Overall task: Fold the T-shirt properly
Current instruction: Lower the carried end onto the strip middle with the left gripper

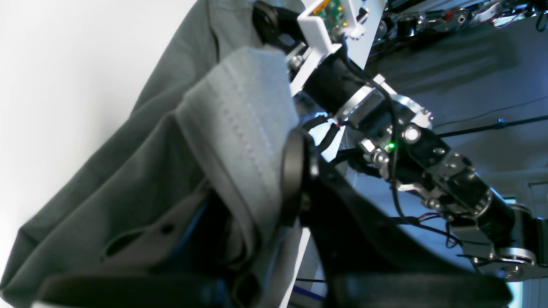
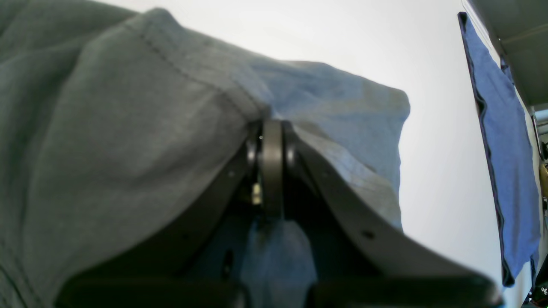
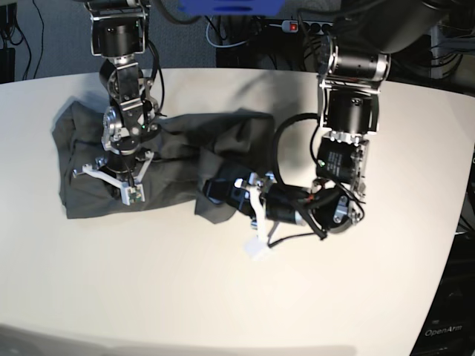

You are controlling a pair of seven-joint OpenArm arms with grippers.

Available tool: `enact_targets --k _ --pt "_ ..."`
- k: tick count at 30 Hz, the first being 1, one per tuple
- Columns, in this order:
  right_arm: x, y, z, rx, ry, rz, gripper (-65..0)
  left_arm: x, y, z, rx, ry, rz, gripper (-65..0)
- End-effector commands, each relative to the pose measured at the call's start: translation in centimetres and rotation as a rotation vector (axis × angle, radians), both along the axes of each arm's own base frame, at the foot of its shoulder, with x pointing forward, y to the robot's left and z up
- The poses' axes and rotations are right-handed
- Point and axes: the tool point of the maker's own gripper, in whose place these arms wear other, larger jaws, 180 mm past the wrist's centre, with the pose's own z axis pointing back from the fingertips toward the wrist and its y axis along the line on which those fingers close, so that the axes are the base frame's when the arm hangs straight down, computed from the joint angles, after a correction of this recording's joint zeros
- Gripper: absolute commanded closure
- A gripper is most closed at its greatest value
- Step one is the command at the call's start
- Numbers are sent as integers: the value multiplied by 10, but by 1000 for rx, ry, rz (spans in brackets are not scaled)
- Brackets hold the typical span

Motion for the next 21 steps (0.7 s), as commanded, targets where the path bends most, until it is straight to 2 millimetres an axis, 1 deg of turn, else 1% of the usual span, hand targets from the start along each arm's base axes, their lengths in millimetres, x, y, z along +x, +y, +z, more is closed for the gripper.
enact_targets --k 1,4,6,8,11,15,21 --pt "-65 14 -62 23 316 31 -1 12 1 17 -32 -45 12 -27" --pt "-61 10 -60 14 308 31 -1 18 6 19 -38 -55 40 -27" --pt "-59 8 -59 11 305 29 -1 19 8 14 -45 -35 55 -27" --pt "-59 7 -59 9 305 28 -1 21 8 7 -53 28 90 -27" --pt "-59 6 -58 9 305 26 -1 22 8 2 -64 64 113 -27" --pt "-59 7 -59 9 305 28 -1 27 7 5 -78 63 132 -27" --pt "-59 7 -59 9 305 28 -1 27 6 7 -83 58 130 -28"
